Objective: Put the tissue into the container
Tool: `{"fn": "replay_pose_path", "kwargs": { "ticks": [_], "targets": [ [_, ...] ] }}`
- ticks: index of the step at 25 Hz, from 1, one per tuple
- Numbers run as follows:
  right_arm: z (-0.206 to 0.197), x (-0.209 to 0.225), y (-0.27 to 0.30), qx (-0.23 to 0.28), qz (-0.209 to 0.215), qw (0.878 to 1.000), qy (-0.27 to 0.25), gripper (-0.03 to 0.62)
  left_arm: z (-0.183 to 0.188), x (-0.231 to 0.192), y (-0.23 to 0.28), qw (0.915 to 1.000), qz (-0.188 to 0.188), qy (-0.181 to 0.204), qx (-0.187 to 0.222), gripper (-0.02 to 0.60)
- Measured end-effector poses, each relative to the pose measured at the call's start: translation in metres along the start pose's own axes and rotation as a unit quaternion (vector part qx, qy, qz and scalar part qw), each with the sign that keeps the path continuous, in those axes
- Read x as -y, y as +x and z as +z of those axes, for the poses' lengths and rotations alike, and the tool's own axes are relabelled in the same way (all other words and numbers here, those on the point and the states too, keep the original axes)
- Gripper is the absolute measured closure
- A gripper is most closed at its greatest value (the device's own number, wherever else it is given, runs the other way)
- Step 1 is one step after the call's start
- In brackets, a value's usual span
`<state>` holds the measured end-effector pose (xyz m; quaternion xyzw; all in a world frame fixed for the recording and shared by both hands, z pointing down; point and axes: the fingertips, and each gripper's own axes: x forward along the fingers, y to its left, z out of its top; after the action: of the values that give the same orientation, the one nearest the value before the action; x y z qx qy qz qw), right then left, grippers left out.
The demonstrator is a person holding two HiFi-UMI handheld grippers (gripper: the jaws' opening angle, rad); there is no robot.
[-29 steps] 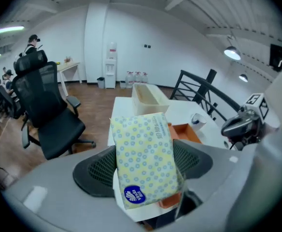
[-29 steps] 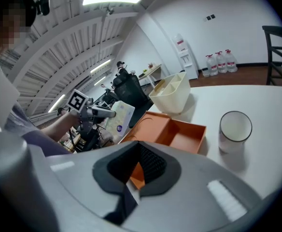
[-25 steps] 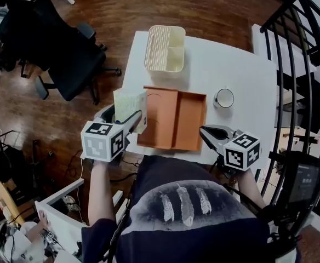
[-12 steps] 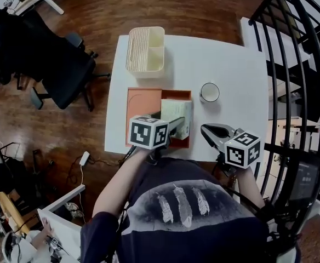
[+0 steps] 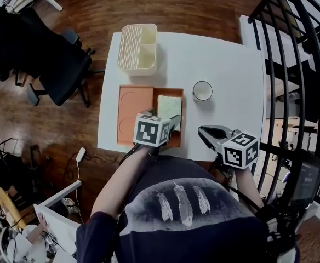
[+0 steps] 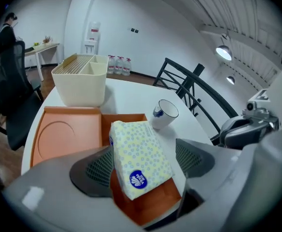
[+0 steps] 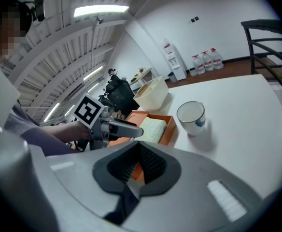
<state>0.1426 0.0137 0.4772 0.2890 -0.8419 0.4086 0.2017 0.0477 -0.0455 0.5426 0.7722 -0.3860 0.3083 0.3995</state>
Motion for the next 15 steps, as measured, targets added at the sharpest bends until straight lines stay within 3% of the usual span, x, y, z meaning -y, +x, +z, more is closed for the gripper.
{"fn": "replay_pose_path", "kwargs": {
  "ticks": [4,7,12,15],
  "targets": [
    [0.004,0.006,0.0,0.003,0.002,1.0,-0.004,0.592,0.001,0.001,-0.016,0.9999,-0.005,0.005,0.015,0.166],
    [0.012,0.006,-0.004,0.014,0.007,1.0,-0.003,0.592,0.02,0.012,-0.064,0.9966,-0.029,0.004,0.077,0.166],
    [0.036,-0.01,-0.016,0.043,0.037,0.998,-0.006,0.592,0.043,0.037,-0.154,0.9775,-0.081,0.089,0.173,0.172],
    [0.057,-0.037,-0.025,0.075,0.092,0.993,-0.006,0.591,0.05,0.039,-0.188,0.9622,-0.091,0.133,0.22,0.258]
  ]
}}
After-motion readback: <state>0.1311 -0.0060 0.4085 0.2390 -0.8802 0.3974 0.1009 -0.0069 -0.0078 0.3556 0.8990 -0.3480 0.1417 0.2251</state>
